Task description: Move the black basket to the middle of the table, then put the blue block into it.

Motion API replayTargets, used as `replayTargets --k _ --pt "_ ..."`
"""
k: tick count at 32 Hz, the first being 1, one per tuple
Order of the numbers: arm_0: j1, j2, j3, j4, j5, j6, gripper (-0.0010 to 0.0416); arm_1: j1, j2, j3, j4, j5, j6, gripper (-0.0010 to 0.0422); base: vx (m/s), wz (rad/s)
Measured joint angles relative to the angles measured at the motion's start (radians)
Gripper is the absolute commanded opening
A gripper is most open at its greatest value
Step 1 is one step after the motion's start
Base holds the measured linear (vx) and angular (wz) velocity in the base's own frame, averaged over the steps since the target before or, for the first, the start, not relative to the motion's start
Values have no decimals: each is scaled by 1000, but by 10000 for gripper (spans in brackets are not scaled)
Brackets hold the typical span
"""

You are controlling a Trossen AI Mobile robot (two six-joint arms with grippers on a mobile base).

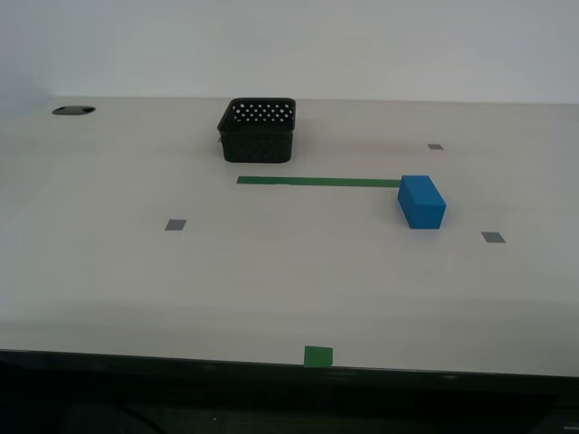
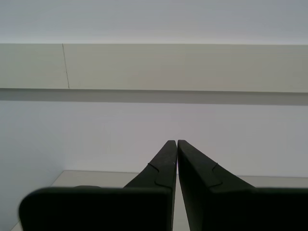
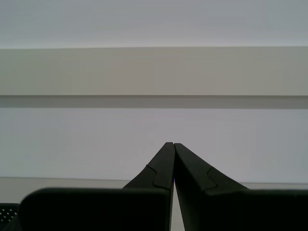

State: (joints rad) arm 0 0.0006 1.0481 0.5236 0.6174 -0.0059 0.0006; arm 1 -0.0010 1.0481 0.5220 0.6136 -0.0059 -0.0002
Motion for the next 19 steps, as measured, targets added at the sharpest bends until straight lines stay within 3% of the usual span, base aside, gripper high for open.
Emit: replayTargets --k 5,9,12,19 --pt "0 0 0 0 0 0 1 0 0 9 -1 0 0 0 0 0" --pt "0 0 23 -11 0 0 1 -1 0 68 -100 12 0 0 0 0" --pt "0 0 100 -143 0 -1 1 -1 5 182 -329 13 17 0 0 0" --pt "0 3 339 -526 0 -39 0 -8 51 422 -624 16 48 0 0 0"
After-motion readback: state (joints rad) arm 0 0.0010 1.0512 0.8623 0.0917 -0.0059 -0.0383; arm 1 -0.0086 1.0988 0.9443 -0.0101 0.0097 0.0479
